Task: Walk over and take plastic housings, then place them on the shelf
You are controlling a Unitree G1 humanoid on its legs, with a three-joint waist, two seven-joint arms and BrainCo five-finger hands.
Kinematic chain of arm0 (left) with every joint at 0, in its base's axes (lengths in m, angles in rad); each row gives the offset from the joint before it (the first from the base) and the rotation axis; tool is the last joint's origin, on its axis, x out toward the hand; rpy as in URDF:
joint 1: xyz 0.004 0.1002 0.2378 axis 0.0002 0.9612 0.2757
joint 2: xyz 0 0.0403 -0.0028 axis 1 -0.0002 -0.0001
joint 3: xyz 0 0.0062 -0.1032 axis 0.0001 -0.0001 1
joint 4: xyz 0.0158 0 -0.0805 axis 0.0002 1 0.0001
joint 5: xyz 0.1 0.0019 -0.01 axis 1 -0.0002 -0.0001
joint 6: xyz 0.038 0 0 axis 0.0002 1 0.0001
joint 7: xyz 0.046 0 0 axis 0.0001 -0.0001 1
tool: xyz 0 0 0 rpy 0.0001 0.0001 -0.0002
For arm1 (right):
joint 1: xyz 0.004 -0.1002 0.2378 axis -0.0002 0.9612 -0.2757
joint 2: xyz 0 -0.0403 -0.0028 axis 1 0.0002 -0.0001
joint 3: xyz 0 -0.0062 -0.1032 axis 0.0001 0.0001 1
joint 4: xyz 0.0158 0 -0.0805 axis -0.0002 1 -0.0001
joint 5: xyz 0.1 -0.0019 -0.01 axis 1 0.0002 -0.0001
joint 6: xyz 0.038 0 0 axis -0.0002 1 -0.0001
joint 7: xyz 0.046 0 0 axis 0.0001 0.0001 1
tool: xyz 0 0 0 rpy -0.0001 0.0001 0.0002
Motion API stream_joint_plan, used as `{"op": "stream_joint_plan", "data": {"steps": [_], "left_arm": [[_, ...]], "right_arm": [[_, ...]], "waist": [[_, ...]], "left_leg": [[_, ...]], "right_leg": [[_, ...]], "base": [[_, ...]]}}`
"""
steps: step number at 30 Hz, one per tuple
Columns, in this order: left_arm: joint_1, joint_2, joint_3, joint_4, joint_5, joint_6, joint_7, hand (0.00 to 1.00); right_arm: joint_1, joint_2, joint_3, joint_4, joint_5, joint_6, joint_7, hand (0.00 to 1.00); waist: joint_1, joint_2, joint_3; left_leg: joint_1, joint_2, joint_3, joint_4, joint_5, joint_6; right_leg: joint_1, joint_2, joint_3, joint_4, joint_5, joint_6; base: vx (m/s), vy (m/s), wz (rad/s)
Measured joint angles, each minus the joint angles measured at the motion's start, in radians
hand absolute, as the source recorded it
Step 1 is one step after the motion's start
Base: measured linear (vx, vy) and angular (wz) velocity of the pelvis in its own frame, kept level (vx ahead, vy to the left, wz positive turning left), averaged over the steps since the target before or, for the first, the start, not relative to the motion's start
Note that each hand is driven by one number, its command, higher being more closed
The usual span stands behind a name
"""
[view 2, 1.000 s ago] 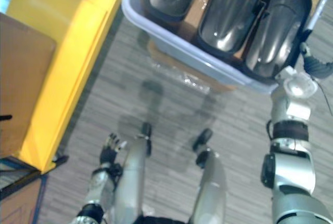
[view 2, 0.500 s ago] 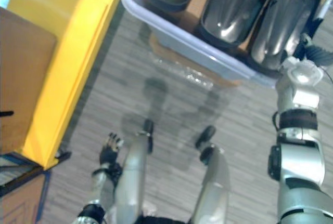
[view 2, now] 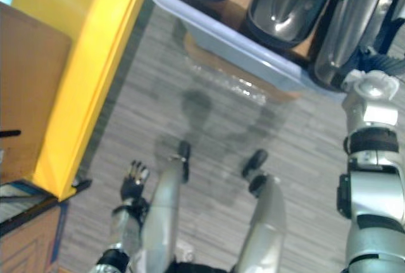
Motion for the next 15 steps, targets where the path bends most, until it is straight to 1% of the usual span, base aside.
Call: {"op": "stream_joint_plan", "data": {"steps": [1,4,6,10,12,15], "left_arm": [[0.01,0.0,0.0,-0.009,0.0,-0.001,0.0,0.0],[0.023,0.002,0.001,-0.012,-0.01,-0.006,0.0,0.0],[0.025,0.001,0.0,-0.011,-0.029,-0.005,-0.001,0.0],[0.027,0.001,-0.001,-0.01,-0.029,-0.004,-0.001,0.0],[0.03,0.001,-0.001,-0.01,-0.03,-0.006,-0.002,0.0],[0.045,0.001,-0.006,-0.012,-0.03,-0.007,-0.002,0.0]], "right_arm": [[-0.004,-0.005,0.0,0.009,-0.018,0.007,-0.001,1.0],[-0.004,-0.019,0.001,0.026,-0.025,0.01,0.007,1.0],[-0.007,-0.026,0.026,0.033,-0.052,0.017,0.017,1.0],[-0.007,-0.026,0.044,0.038,-0.08,0.047,0.019,1.0],[-0.008,-0.026,0.06,0.038,-0.137,0.059,0.015,1.0],[0.0,-0.025,0.083,0.043,-0.175,0.075,0.016,1.0]], "waist": [[0.0,0.0,0.0],[0.0,0.0,0.0],[0.0,0.0,0.0],[0.0,0.0,0.0],[0.0,0.0,0.0],[0.0,0.0,0.0]], "left_leg": [[0.0,0.0,0.0,0.001,0.0,0.0],[0.0,0.0,0.0,0.001,0.0,0.0],[0.001,0.001,-0.001,0.001,0.0,0.0],[0.008,0.001,-0.002,0.001,0.0,0.0],[0.011,0.002,-0.001,0.002,0.0,0.0],[0.037,0.003,0.002,-0.002,0.0,0.0]], "right_leg": [[0.0,0.0,0.0,0.0,0.0,0.0],[0.0,0.0,0.0,0.001,0.0,0.0],[0.0,0.0,0.0,0.003,-0.001,-0.001],[0.006,0.0,0.0,0.004,-0.001,-0.002],[0.01,0.001,0.0,0.004,-0.001,-0.002],[0.035,0.002,-0.001,-0.001,-0.001,-0.002]], "base": [[0.0,0.0,0.0],[0.0,0.0,0.0],[0.0,0.0,0.0],[0.0,0.0,0.0],[0.0,0.0,0.0],[0.0,0.0,0.0]]}}
